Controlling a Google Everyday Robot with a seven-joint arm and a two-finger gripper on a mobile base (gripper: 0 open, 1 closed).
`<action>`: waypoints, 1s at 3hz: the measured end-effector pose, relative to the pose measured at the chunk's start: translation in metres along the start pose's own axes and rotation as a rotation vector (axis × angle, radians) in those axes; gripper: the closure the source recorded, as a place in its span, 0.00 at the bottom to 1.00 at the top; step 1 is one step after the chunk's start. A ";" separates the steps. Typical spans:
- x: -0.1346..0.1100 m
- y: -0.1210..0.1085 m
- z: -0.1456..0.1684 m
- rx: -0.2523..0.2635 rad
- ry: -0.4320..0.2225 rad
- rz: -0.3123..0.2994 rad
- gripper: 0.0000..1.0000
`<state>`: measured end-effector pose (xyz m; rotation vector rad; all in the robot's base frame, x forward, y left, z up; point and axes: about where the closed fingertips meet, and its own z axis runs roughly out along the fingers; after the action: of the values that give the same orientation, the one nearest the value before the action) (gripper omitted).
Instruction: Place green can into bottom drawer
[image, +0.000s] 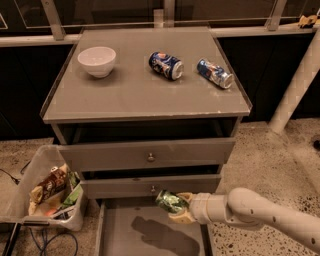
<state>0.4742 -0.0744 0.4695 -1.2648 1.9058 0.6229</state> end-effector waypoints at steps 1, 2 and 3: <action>0.040 -0.031 -0.021 0.032 0.016 0.042 1.00; 0.040 -0.031 -0.021 0.032 0.016 0.042 1.00; 0.044 -0.026 -0.009 0.009 0.032 0.036 1.00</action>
Offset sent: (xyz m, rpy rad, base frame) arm 0.0089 -0.0407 -0.0166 -0.0065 0.0181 -0.0408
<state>0.4854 -0.1156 0.4404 -1.2439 1.9593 0.6151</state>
